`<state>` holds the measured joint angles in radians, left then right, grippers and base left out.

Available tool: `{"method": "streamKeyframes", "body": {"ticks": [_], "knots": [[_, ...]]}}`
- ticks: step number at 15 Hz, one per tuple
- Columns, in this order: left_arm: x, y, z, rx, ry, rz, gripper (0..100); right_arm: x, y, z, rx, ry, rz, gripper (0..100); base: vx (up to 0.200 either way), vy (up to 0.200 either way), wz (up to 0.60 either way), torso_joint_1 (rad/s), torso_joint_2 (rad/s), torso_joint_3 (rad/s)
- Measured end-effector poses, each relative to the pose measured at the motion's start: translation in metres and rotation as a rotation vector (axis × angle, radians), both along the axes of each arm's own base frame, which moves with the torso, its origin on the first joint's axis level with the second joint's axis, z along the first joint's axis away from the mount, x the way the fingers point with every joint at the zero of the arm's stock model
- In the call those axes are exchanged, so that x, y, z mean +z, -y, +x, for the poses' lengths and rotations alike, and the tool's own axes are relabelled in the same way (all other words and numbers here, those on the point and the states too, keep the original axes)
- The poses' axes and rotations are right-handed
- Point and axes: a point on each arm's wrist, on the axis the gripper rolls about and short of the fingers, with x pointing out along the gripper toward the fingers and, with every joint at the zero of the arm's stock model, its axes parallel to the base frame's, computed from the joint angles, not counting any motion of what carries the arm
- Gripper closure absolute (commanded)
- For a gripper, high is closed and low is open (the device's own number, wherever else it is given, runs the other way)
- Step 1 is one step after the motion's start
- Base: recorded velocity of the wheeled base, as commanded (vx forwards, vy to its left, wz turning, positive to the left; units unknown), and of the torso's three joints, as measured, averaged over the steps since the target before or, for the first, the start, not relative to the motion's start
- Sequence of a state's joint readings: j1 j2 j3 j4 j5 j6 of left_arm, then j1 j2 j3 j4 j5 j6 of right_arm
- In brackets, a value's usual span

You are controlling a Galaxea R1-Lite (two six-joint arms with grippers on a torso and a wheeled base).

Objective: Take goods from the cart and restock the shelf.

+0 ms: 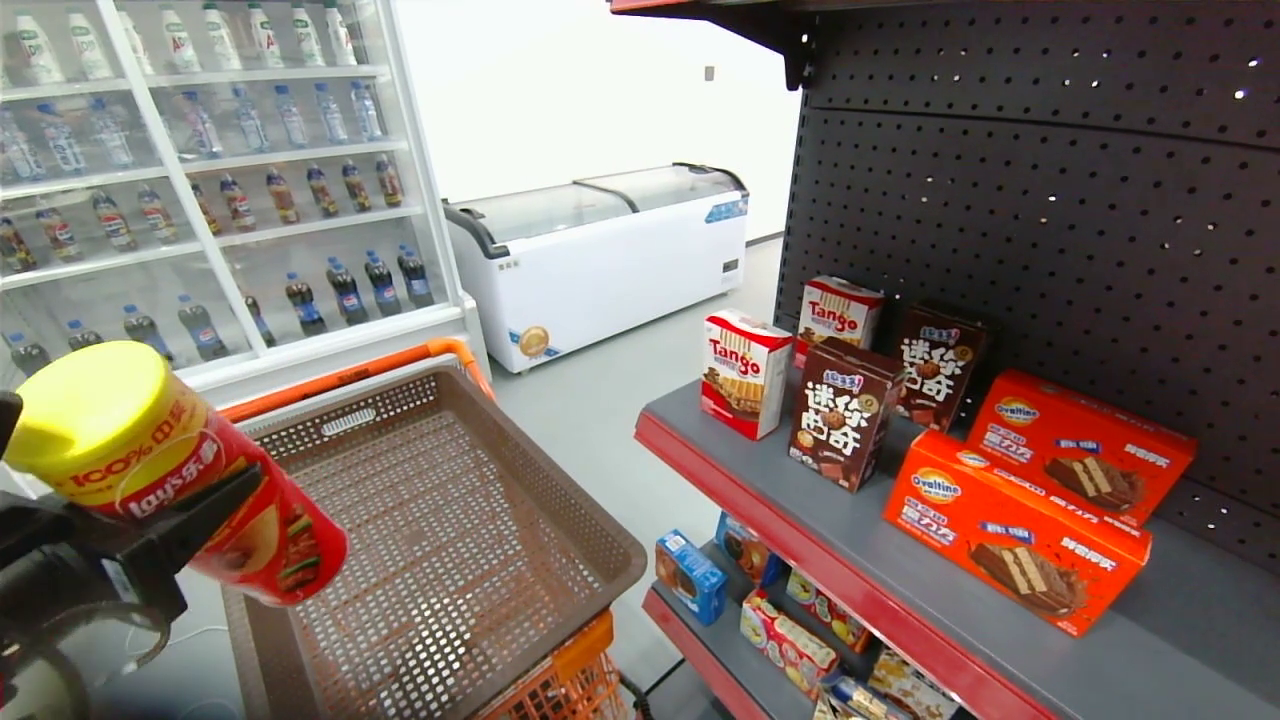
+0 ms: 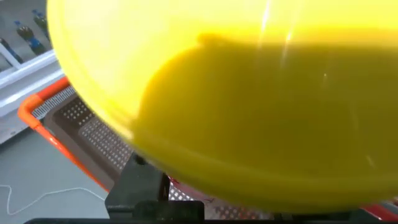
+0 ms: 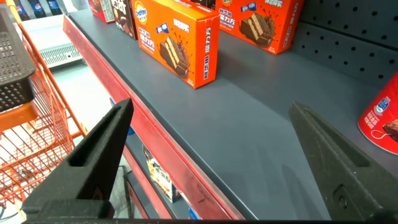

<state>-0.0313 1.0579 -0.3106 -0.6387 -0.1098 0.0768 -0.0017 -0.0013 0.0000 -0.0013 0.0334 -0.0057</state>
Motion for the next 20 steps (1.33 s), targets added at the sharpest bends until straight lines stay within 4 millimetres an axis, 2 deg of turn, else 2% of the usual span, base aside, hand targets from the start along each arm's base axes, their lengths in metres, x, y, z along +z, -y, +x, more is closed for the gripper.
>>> {"method": "streamKeyframes", "body": {"ticks": [3,9,14,20], "knots": [[0.0,-0.001,-0.023,0.009,0.03,-0.035,100,0.0,0.0,0.0,0.0,0.0,0.0,0,0.0,0.0,0.0,0.0,0.0,0.0],[-0.003,-0.002,-0.071,0.01,-0.092,-0.042,100,0.0,0.0,0.0,0.0,0.0,0.0,0,0.0,0.0,0.0,0.0,0.0,0.0],[0.001,-0.003,-0.101,0.015,0.031,-0.097,100,0.0,0.0,0.0,0.0,0.0,0.0,0,0.0,0.0,0.0,0.0,0.0,0.0],[-0.02,-0.004,-0.131,0.007,0.043,-0.091,100,0.0,0.0,0.0,0.001,0.0,-0.001,0,0.0,0.0,0.0,0.0,0.0,0.0]]}}
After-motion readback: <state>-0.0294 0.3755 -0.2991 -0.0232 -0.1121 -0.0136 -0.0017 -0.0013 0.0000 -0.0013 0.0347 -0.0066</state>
